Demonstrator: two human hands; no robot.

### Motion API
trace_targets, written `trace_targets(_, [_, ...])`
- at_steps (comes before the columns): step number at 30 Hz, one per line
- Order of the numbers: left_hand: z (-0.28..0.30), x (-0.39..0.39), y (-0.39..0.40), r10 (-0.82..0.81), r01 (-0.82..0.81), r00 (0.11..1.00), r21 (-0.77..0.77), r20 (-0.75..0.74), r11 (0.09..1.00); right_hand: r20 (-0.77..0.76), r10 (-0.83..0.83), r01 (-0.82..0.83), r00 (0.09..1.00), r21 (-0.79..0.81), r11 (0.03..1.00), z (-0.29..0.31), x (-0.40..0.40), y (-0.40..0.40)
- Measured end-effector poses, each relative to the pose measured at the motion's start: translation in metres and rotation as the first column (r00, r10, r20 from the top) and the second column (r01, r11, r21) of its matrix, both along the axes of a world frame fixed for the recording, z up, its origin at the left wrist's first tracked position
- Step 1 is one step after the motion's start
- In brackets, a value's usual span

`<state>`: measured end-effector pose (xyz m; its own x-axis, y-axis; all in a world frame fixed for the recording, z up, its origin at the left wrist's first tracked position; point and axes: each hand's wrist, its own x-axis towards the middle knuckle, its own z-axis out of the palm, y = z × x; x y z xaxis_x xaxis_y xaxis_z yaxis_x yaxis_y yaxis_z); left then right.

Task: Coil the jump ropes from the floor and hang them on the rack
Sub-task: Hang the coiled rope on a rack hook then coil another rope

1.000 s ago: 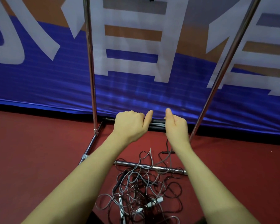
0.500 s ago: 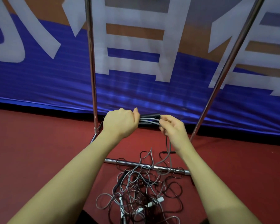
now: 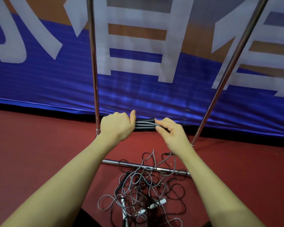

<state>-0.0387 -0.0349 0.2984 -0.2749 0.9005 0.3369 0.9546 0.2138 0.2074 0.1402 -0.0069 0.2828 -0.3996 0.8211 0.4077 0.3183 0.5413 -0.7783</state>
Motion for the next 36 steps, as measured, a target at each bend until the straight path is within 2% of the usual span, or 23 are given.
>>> trace_targets(4, [-0.003,0.003,-0.001,0.025,-0.023,0.998,-0.029,0.064,0.999,-0.017,0.0,0.0,1.0,0.003,1.0,0.001,-0.002,-0.001])
trace_targets(8, [0.001,0.002,0.001,0.002,-0.002,1.0,-0.014,0.022,1.0,-0.025,0.005,-0.005,1.0,-0.024,1.0,0.002,0.001,0.001])
trace_targets(15, [0.0,0.004,0.002,-0.139,0.14,0.987,0.005,-0.087,0.99,0.01,-0.014,0.014,1.0,-0.067,0.998,0.008,0.02,0.01])
trace_targets(18, [-0.001,0.003,0.002,-0.17,0.169,0.981,-0.019,-0.094,0.985,-0.072,-0.059,0.052,0.996,-0.092,0.994,0.009,0.02,0.009])
trace_targets(22, [0.002,0.003,0.0,-0.168,0.171,0.977,0.012,-0.128,0.985,-0.199,-0.064,0.024,0.978,-0.195,0.98,0.012,0.017,0.009])
trace_targets(30, [0.006,0.004,-0.004,-0.161,0.164,0.98,0.024,-0.114,0.986,-0.304,-0.088,0.036,0.949,-0.175,0.984,0.011,0.01,0.009])
trace_targets(33, [0.007,0.009,-0.006,-0.218,0.222,0.967,0.016,-0.13,0.975,-0.325,-0.169,0.099,0.93,-0.221,0.97,0.01,0.008,0.013])
trace_targets(36, [0.011,0.015,-0.009,-0.246,0.25,0.961,0.017,-0.13,0.968,-0.355,-0.298,0.169,0.886,-0.351,0.921,0.01,-0.002,0.012])
